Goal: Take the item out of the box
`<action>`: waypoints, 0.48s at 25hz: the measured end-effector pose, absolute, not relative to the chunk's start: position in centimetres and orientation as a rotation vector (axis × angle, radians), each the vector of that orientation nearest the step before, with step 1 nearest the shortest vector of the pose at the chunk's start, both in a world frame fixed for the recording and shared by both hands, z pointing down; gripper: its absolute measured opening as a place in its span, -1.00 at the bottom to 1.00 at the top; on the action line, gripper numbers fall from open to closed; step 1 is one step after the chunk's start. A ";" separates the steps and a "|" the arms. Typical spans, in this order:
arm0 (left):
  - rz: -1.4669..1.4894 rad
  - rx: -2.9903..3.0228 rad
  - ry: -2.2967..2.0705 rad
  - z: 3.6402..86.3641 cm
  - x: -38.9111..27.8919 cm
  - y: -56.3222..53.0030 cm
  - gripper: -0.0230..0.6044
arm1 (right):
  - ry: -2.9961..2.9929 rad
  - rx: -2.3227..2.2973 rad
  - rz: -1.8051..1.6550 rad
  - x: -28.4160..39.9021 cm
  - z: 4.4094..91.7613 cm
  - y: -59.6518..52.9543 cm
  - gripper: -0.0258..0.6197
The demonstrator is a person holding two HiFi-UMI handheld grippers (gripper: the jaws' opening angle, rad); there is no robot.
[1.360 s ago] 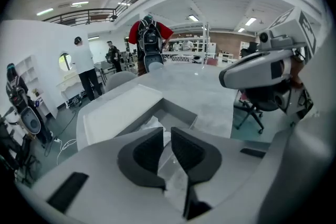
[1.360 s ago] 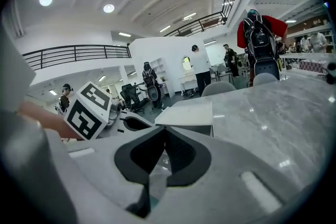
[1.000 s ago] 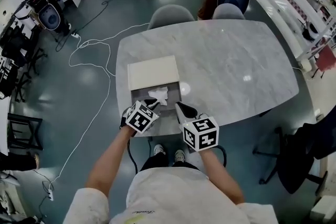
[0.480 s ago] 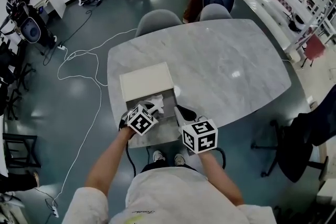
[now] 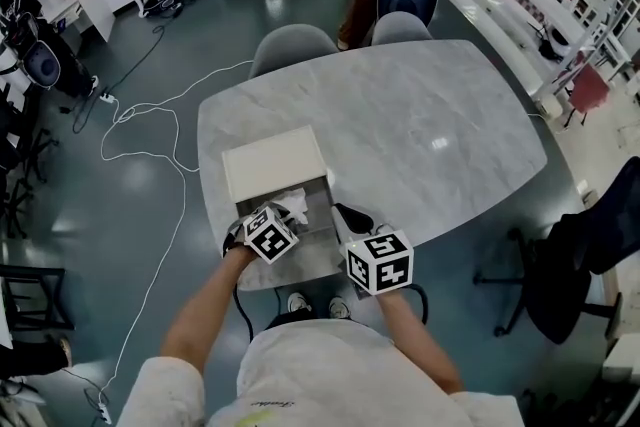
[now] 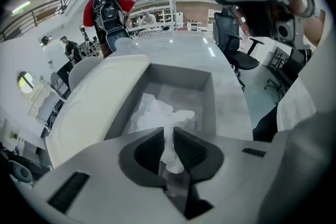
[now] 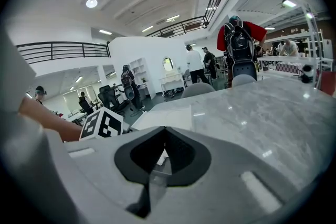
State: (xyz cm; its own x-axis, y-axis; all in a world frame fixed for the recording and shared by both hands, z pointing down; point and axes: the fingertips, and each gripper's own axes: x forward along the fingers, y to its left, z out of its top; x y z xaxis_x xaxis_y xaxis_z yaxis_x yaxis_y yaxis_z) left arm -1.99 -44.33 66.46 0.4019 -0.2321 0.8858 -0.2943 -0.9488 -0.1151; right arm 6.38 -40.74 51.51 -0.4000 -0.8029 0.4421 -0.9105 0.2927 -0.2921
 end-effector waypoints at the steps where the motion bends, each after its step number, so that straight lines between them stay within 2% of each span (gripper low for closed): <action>1: 1.610 2.583 -0.490 66.5 -2.0 -44.3 -0.77 | -2.347 1.582 0.749 6.4 51.6 -40.7 -0.91; 4: 1.593 2.587 -0.498 66.4 -2.0 -44.3 -0.84 | -2.351 1.576 0.745 6.1 51.8 -40.6 -0.91; 12: 1.508 2.641 -0.517 64.2 -1.3 -43.5 -0.85 | -2.374 1.544 0.729 5.6 51.3 -40.1 -0.91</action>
